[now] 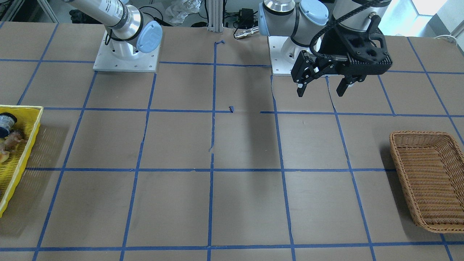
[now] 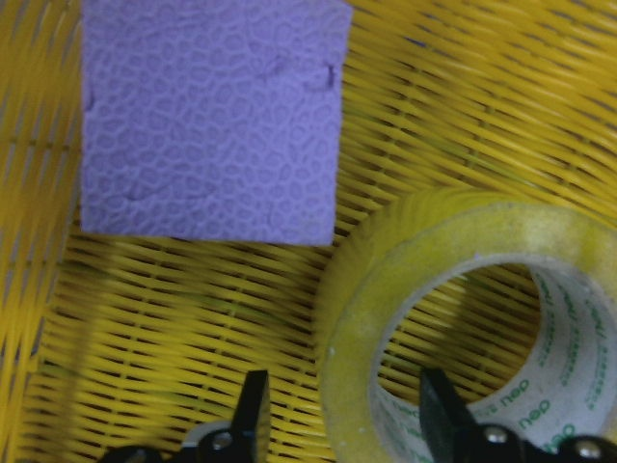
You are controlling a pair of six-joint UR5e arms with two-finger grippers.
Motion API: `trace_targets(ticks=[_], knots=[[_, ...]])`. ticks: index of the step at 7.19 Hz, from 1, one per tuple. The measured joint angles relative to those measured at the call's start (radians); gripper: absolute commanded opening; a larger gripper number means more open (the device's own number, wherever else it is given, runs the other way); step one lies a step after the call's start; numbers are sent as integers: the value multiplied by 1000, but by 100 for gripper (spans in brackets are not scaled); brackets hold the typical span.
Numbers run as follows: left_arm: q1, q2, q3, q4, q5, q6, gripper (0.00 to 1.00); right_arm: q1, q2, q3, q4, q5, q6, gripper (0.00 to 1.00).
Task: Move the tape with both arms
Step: 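Grasp the tape roll rim with the right gripper and lift it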
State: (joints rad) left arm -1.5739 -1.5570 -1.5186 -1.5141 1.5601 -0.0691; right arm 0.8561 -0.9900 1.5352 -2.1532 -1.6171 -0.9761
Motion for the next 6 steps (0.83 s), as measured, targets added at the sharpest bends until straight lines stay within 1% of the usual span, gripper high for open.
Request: trace_targets(ticks=[2, 3, 4, 5, 6], knots=[[0, 0, 0, 0, -1, 0, 100, 0, -30, -9, 15, -10, 50, 0], [0, 0, 0, 0, -1, 0, 100, 3, -74, -11, 41, -22, 68, 0], [0, 0, 0, 0, -1, 0, 100, 13, -136, -13, 94, -27, 86, 0], [0, 0, 0, 0, -1, 0, 100, 41, -206, -14, 176, -28, 140, 0], [0, 0, 0, 0, -1, 0, 100, 116, -279, -15, 274, -30, 263, 0]])
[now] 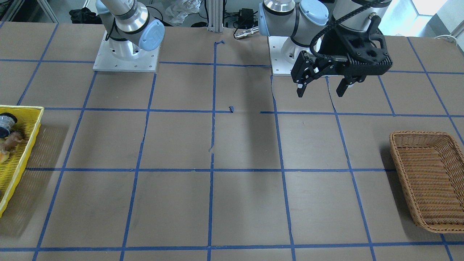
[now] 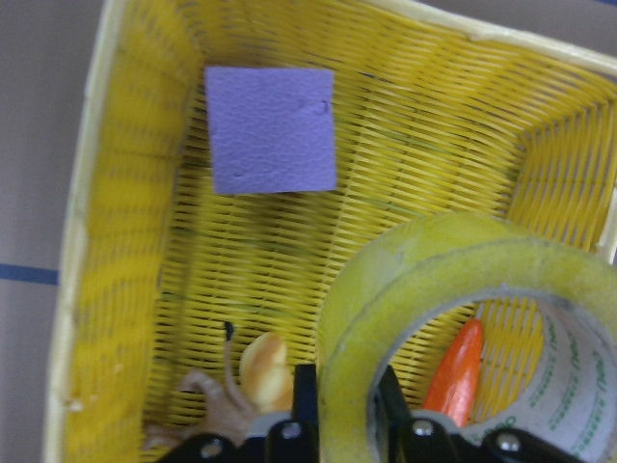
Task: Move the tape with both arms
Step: 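Grasp the tape roll rim with the right gripper and lift it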
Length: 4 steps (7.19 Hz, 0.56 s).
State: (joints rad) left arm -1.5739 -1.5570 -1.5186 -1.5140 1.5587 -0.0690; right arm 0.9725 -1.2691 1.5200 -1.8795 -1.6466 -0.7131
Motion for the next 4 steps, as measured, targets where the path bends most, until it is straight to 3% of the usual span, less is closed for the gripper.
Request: trace_targets(ticks=[2, 4], knots=[[0, 1, 0, 0, 1, 0, 100, 258, -69, 0, 113, 3, 381, 0], [0, 0, 0, 1, 0, 0, 100, 550, -45, 2, 126, 31, 845, 0]])
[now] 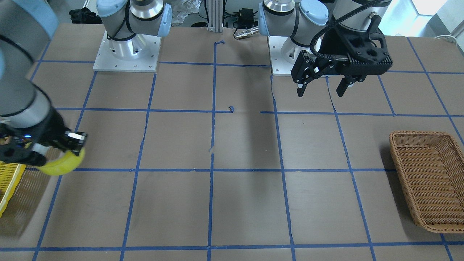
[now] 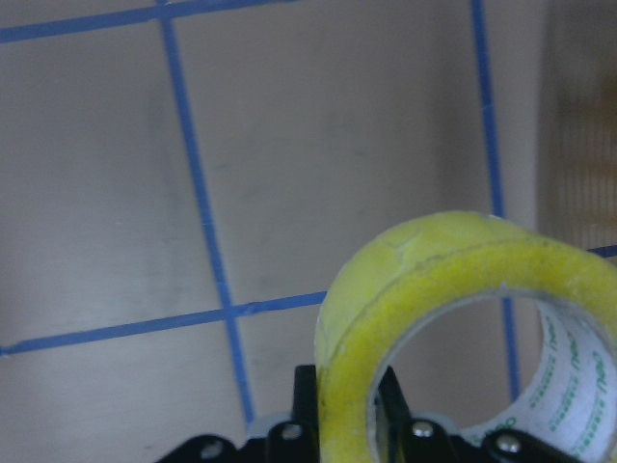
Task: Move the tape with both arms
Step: 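Carry the tape roll to the table center and set it down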
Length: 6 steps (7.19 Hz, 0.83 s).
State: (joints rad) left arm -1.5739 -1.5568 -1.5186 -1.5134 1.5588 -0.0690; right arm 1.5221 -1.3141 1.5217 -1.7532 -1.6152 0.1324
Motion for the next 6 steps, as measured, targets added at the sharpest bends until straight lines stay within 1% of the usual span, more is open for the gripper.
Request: trace_targets(ticks=[1, 2, 3, 4, 5, 6], knots=[[0, 0, 0, 0, 0, 0, 100, 129, 35, 5, -18, 20, 206, 0], [0, 1, 0, -1, 1, 0, 100, 224, 71, 18, -61, 52, 360, 0], [1, 1, 0, -1, 1, 0, 100, 295, 101, 50, -126, 84, 475, 0], [0, 1, 0, -1, 1, 0, 100, 349, 121, 99, -218, 99, 554, 0], [0, 1, 0, -1, 1, 0, 100, 394, 144, 152, -321, 101, 617, 0], [0, 1, 0, -1, 1, 0, 100, 430, 169, 188, -400, 99, 669, 0]])
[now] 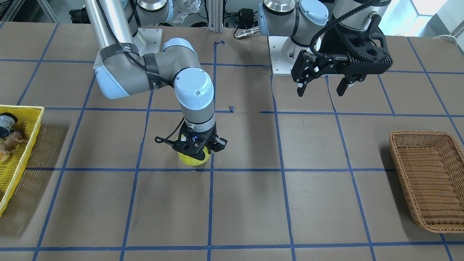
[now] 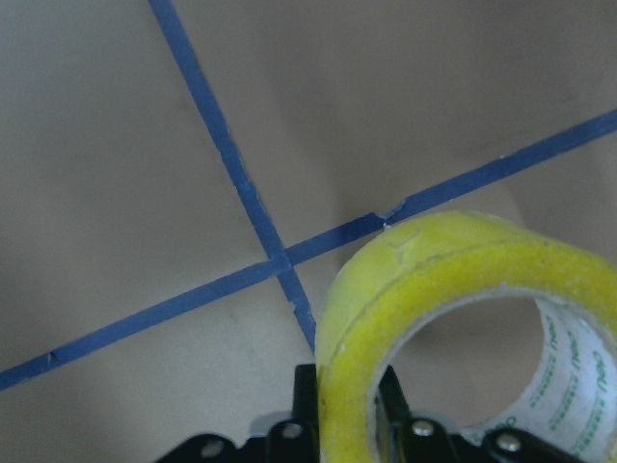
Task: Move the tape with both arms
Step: 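Carry the tape roll to the table center and set it down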
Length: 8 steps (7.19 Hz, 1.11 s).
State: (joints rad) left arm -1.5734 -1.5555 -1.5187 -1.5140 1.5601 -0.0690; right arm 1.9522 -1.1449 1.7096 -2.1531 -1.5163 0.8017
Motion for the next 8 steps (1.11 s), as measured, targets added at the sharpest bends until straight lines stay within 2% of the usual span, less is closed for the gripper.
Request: trace_targets(ticks=[3, 4, 5, 8], knots=[[0, 0, 0, 0, 0, 0, 100, 65, 27, 23, -55, 6, 93, 0], [0, 0, 0, 0, 0, 0, 100, 79, 28, 26, -54, 7, 110, 56], [1, 0, 0, 0, 0, 0, 100, 86, 28, 33, -51, 7, 116, 100], [0, -1, 0, 1, 0, 0, 100, 88, 0, 31, -47, -3, 119, 100]])
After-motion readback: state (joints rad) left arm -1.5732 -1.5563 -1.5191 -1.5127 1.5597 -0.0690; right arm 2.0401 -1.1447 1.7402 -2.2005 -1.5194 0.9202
